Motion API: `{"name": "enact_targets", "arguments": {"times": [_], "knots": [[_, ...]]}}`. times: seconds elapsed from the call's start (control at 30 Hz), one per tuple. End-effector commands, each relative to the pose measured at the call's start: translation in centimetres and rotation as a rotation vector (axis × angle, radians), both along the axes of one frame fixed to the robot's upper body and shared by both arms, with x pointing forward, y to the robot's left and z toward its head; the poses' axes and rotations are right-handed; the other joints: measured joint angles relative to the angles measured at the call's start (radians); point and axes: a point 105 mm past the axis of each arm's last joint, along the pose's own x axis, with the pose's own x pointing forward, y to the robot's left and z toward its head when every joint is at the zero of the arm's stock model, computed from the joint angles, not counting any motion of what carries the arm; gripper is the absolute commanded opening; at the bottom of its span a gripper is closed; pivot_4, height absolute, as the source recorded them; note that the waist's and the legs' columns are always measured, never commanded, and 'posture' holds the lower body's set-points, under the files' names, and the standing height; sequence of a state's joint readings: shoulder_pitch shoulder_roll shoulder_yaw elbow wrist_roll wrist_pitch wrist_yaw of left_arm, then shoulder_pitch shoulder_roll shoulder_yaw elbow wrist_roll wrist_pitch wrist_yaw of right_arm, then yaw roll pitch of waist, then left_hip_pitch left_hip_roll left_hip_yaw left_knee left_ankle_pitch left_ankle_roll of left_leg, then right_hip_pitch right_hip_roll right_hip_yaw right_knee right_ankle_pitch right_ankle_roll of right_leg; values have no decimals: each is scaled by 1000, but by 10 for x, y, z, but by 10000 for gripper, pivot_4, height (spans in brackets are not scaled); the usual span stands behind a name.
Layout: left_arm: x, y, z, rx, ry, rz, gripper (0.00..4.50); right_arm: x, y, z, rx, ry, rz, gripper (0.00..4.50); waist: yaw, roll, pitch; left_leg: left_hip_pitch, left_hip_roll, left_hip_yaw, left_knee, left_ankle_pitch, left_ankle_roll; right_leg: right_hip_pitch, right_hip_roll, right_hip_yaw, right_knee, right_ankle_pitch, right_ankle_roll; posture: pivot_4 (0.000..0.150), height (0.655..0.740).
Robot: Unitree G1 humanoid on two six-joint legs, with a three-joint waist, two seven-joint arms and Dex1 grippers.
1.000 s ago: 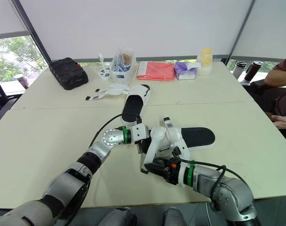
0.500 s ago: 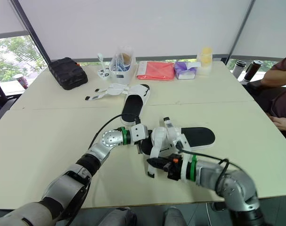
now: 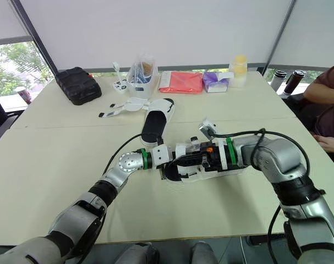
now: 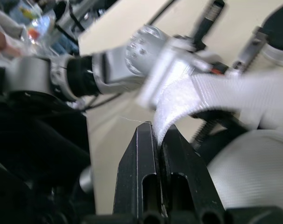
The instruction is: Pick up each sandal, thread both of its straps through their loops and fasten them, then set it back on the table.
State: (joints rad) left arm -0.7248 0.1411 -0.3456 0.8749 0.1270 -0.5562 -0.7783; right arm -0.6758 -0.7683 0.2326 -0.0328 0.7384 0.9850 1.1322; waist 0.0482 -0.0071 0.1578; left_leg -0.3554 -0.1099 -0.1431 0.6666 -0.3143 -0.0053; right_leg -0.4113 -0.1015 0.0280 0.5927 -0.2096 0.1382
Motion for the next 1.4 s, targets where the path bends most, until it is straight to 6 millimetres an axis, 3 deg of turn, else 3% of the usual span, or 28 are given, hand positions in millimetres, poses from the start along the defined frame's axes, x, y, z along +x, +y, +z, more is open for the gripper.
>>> {"name": "enact_targets", "arguments": {"times": [0.03, 0.43, 0.97, 1.07, 1.27, 1.4], "knots": [[-2, 16, -36, 89, 105, 73, 0, 8, -2, 5, -12, -41, 44, 205, -3, 0, 0, 0, 0, 0, 0, 0, 0, 0, 0, 0, 0, 0, -1, 1500, 7400], [-6, 16, -39, 88, 112, 77, 0, 25, -11, 5, -42, -45, 65, 205, -7, 1, 0, -1, 0, 0, 0, 0, 0, -2, 0, 0, 1, 1, -2, 1500, 7400], [-8, 17, -43, 89, 127, 83, 0, 18, -8, 2, -12, 47, 76, 205, -7, 1, 0, -1, 0, 0, -1, 0, -1, -2, 0, 0, 1, 1, -2, 1500, 7400], [-9, 18, -44, 91, 128, 83, 0, 17, -8, -5, -47, 37, 88, 205, -7, 1, 0, -1, 0, 0, -1, 0, -1, -2, 0, 0, 1, 1, -2, 1500, 7400], [-9, 17, -44, 88, 130, 87, 0, 26, -17, -38, -222, -78, 83, 205, -6, 1, -1, -1, 0, 0, -1, 0, -1, -2, 0, 0, 1, 1, -2, 1500, 7400], [-10, 17, -45, 88, 133, 89, 0, 32, -19, -44, -260, -155, 87, 205, -7, 1, -1, 0, 0, 0, -1, 0, -1, -2, 0, 0, 1, 1, -2, 1500, 7400]]}}
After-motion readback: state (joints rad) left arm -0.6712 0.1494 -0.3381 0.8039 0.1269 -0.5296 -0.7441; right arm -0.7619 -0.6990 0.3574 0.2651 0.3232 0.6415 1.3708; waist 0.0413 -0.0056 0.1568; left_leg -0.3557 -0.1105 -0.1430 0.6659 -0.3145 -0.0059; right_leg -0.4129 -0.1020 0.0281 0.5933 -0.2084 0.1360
